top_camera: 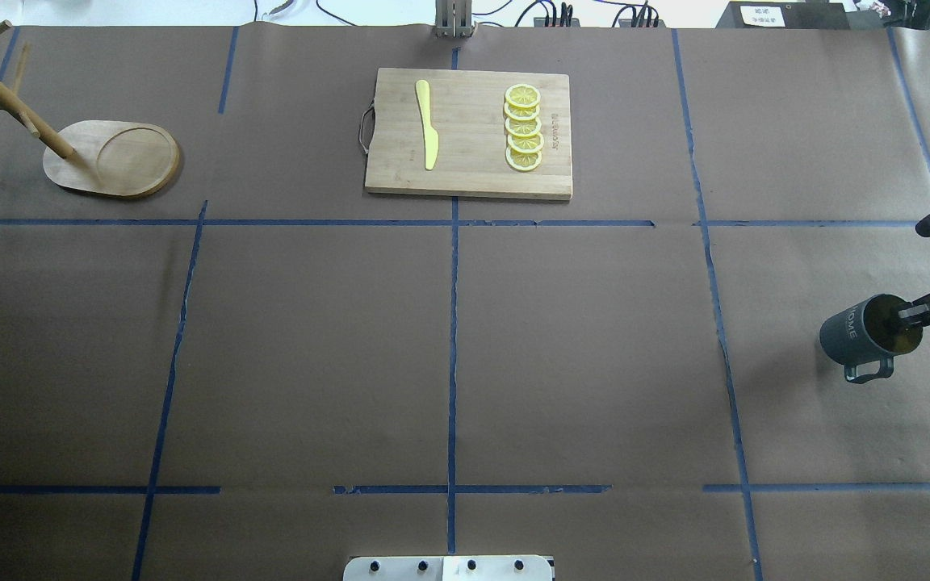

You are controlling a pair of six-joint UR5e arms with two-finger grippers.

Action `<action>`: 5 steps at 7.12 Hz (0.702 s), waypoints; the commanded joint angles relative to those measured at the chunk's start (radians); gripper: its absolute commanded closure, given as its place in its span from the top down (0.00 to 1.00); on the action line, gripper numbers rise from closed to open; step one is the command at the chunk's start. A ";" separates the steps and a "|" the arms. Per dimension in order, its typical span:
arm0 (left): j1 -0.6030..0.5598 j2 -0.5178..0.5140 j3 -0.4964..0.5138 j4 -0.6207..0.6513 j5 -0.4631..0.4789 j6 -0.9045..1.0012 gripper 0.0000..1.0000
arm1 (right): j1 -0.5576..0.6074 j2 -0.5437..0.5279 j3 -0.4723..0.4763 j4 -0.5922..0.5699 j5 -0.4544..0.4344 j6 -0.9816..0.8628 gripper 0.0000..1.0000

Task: Hang cup on storage rack
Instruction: 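Reach the right gripper down and grasp the teal mug's rim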

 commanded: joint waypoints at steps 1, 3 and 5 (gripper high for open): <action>0.000 0.000 -0.001 -0.002 -0.002 0.000 1.00 | 0.001 0.075 0.019 -0.018 0.027 0.011 0.00; 0.000 0.000 -0.001 0.002 -0.002 0.000 1.00 | -0.040 0.225 0.055 -0.172 0.026 0.180 0.02; 0.000 0.000 -0.001 0.000 -0.005 0.000 1.00 | -0.138 0.396 0.056 -0.278 -0.020 0.453 0.01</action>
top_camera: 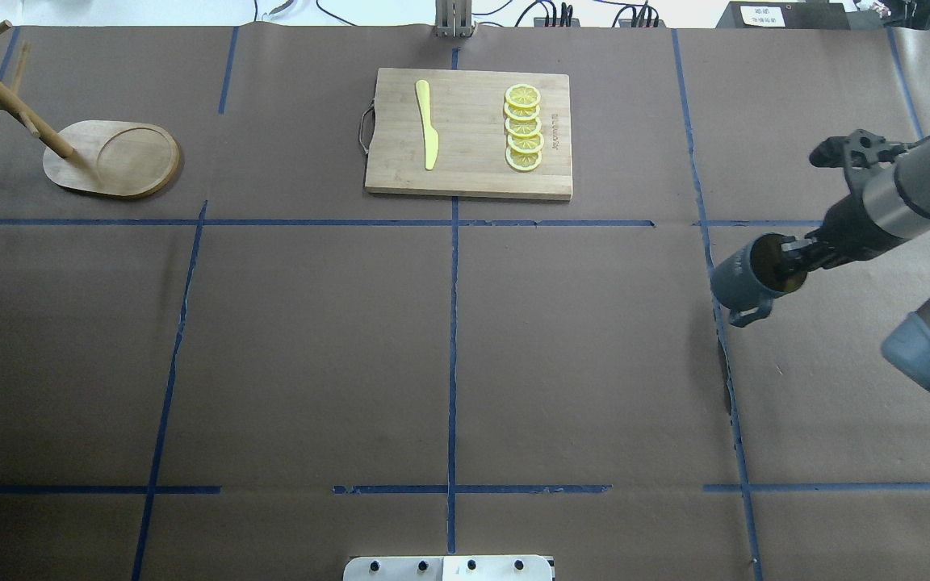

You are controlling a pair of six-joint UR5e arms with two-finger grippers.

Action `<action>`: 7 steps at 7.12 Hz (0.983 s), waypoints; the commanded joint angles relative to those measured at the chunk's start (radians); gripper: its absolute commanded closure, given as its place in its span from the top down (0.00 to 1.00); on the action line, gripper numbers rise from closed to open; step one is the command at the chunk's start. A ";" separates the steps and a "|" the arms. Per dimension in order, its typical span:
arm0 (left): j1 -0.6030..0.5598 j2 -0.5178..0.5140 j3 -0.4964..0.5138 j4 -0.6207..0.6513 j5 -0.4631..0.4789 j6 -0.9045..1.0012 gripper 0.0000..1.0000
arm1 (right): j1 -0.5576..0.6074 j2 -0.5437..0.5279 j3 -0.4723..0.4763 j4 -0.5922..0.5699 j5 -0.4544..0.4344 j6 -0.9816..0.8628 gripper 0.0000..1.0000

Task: Hang cup on storage rack
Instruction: 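Carry the mug with the right gripper to the table center, set it upright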

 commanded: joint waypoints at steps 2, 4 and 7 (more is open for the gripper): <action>0.000 0.000 0.000 -0.001 -0.001 0.000 1.00 | -0.212 0.268 -0.002 -0.165 -0.149 0.412 0.00; 0.000 0.000 0.000 -0.002 -0.001 0.000 1.00 | -0.307 0.426 -0.019 -0.304 -0.218 0.593 0.00; 0.000 0.000 0.000 -0.001 -0.001 0.000 1.00 | -0.418 0.657 -0.236 -0.306 -0.324 0.898 0.03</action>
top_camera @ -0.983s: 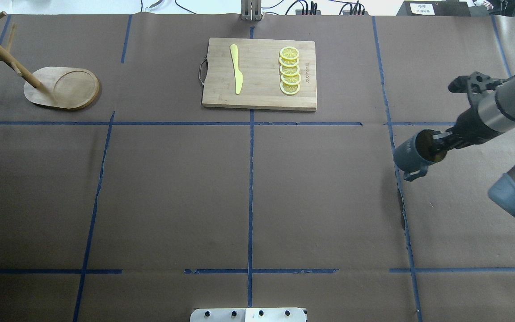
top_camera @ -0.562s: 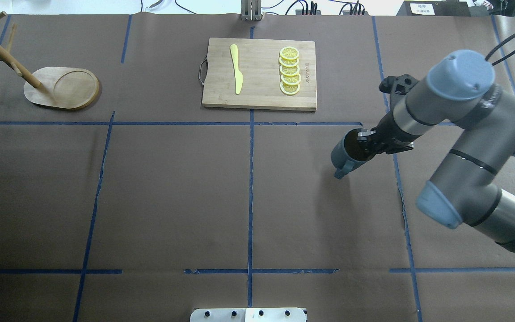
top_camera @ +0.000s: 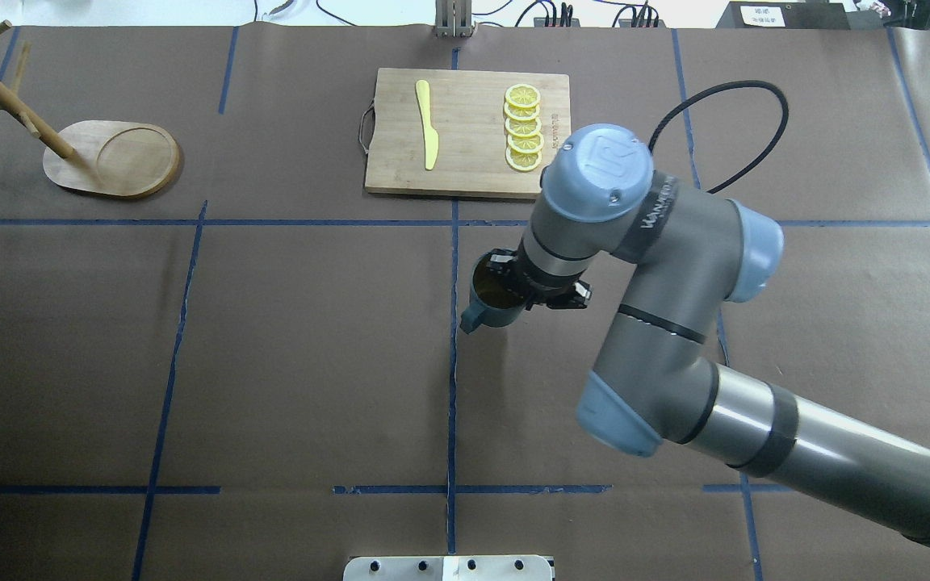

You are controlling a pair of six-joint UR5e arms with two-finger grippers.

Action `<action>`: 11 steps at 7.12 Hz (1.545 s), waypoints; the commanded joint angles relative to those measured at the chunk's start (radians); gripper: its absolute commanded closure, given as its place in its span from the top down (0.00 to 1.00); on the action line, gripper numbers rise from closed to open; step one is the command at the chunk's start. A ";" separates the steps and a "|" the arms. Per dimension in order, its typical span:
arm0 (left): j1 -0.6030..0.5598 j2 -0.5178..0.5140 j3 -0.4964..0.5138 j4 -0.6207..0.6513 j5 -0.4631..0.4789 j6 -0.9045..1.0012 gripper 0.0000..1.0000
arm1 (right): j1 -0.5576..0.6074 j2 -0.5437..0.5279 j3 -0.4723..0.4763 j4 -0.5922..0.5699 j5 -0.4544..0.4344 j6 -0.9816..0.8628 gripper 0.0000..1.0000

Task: Hang cup on storage rack
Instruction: 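Carry the mug with the right gripper to the table center, set it upright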

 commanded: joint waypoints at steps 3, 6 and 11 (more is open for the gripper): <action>0.000 0.000 0.000 0.001 0.000 0.000 1.00 | -0.083 0.106 -0.123 0.002 -0.059 0.153 0.17; 0.000 0.000 0.000 0.000 0.000 0.000 1.00 | -0.081 0.105 -0.106 0.002 -0.058 0.139 1.00; 0.000 0.000 -0.012 -0.002 0.000 0.000 1.00 | 0.183 0.022 0.092 -0.159 0.142 -0.269 1.00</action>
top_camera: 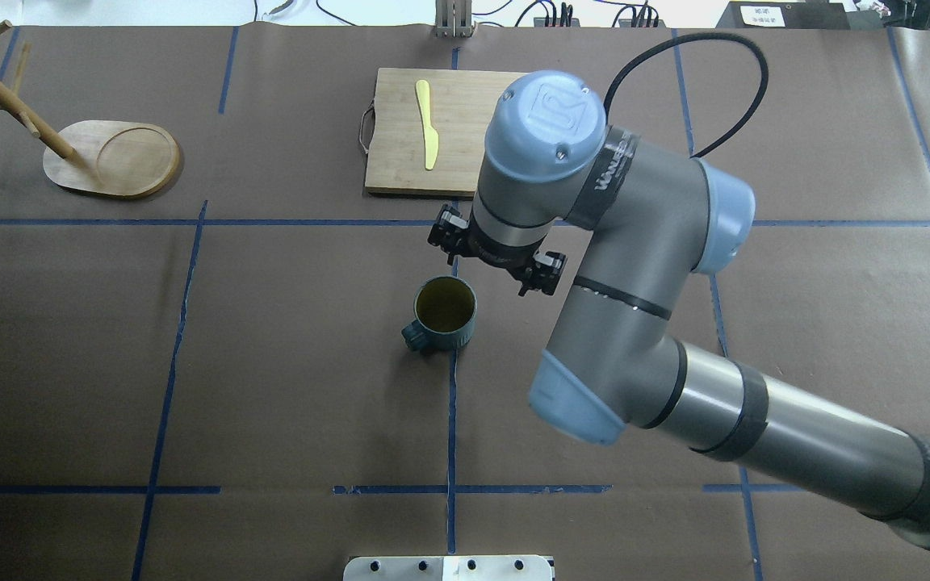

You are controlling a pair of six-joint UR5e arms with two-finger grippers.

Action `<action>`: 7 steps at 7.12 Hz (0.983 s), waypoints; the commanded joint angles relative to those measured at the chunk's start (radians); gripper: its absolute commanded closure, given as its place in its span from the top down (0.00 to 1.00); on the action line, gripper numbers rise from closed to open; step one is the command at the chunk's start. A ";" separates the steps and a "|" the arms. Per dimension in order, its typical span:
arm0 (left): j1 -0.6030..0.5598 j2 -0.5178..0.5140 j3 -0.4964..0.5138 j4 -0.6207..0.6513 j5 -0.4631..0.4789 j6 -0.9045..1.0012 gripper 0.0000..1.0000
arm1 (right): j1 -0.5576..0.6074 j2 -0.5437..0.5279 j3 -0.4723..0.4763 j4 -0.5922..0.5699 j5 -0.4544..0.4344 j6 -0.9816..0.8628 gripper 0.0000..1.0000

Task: Hang cup on storage rack
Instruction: 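Carry the mug with the right gripper to the table center, set it upright, then open the right gripper and withdraw the right arm from the mug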

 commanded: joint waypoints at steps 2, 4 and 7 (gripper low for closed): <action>0.002 -0.014 -0.008 -0.001 0.005 0.000 1.00 | 0.281 -0.211 0.040 -0.025 0.175 -0.563 1.00; 0.002 -0.037 -0.007 -0.001 0.000 -0.011 1.00 | 0.409 -0.397 0.033 -0.019 0.173 -0.993 1.00; 0.006 -0.101 0.013 -0.086 0.006 -0.015 1.00 | 0.617 -0.624 0.037 -0.017 0.241 -1.445 1.00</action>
